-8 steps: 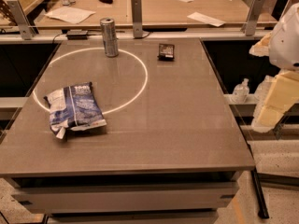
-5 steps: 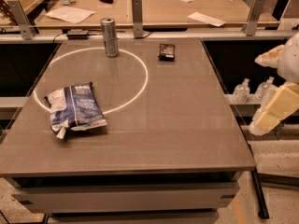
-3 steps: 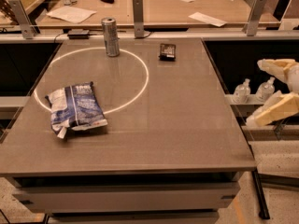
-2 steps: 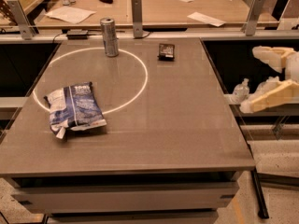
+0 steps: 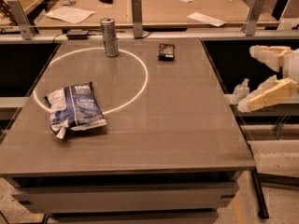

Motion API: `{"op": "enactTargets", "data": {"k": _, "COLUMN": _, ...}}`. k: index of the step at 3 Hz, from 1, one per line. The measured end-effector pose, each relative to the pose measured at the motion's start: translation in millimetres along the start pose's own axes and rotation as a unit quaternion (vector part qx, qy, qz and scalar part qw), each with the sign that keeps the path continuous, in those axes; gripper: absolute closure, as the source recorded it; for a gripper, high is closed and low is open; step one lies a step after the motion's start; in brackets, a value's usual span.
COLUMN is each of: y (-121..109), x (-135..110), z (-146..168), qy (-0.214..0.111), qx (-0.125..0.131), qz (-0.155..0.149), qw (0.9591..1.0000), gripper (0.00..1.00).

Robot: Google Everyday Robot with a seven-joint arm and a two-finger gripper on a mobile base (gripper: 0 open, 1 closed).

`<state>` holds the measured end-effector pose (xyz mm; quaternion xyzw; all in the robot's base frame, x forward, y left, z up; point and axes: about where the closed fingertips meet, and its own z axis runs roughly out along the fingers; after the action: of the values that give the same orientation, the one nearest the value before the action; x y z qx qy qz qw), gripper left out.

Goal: Move redbull can near blue chip bag

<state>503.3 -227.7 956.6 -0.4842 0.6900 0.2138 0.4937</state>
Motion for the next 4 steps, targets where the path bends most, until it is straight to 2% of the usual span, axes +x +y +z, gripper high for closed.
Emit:
{"op": "enactTargets", "data": {"k": 1, "y": -2.8, "x": -1.2, "z": 10.5, "qy": -0.001, "qx": 0.01, "qz": 0.007, "qw": 0.9999, "gripper": 0.0}}
{"op": "enactTargets", "data": {"k": 2, "y": -19.2, "x": -13.4, "z": 55.2, "qy": -0.034, "qx": 0.036, "qz": 0.026, "qw": 0.9984, "gripper": 0.0}}
{"op": "enactTargets", "data": {"k": 3, "y": -42.3, "x": -21.1, "z": 94.1, "qy": -0.052, "qx": 0.061, "qz": 0.039, "qw": 0.996, "gripper": 0.0}}
{"op": "enactTargets", "data": {"k": 4, "y": -63.9, "x": -29.0, "z": 126.6, "qy": -0.055, "qx": 0.07, "qz": 0.042, "qw": 0.9951, "gripper": 0.0}}
